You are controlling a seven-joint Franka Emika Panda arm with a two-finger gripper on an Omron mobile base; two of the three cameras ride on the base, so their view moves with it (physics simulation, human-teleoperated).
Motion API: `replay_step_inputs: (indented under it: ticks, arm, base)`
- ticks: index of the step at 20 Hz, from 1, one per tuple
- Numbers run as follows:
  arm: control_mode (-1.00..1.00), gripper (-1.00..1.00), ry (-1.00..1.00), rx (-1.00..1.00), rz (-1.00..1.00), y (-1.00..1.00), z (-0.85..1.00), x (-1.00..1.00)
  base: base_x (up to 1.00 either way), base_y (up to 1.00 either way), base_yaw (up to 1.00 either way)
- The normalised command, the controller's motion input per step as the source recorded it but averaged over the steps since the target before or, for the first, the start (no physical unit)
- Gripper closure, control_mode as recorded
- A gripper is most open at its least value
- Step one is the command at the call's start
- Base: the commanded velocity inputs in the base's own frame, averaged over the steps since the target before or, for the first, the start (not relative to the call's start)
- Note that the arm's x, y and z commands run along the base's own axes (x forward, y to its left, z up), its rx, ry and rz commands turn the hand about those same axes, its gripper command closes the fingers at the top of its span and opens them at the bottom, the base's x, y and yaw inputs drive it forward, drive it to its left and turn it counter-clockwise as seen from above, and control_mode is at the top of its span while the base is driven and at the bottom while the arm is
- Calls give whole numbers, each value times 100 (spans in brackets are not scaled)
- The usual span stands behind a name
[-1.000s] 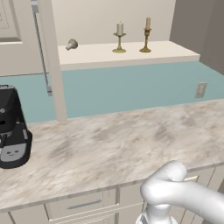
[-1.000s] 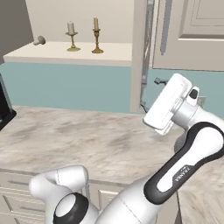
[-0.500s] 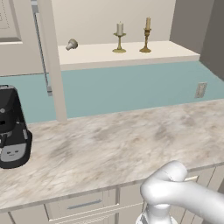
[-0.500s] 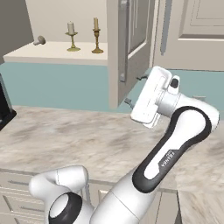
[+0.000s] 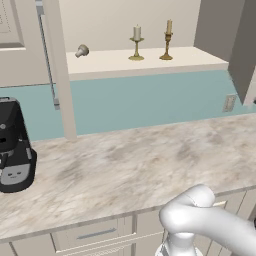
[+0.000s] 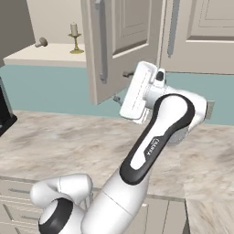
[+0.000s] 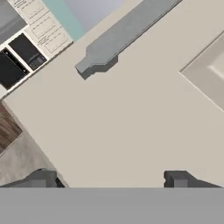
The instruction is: Pick the candle and candle from the dining table and place them in the open cabinet. Close the cabinet after placing the objects.
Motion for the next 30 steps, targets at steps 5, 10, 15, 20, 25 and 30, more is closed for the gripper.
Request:
replay_step_inputs:
  ticks: [5,10,15,20,25,30]
  arm:
    - [-100,-100,0,-11,-1,52,46,21]
    - [-100,-100,0,-13,-2,53,46,26]
    - [-100,-100,0,-14,-7,57,33,36]
    - [-100,-100,0,-21,-20,60,1,48]
    - [-100,-100,-6,-23,-23,63,-7,58]
    - [-100,-100,-24,-31,-19,50,-19,44]
  base:
    - [0,0,0]
    - [0,0,0]
    - [0,0,0]
    - [0,0,0]
    - [0,0,0]
    - [0,0,0]
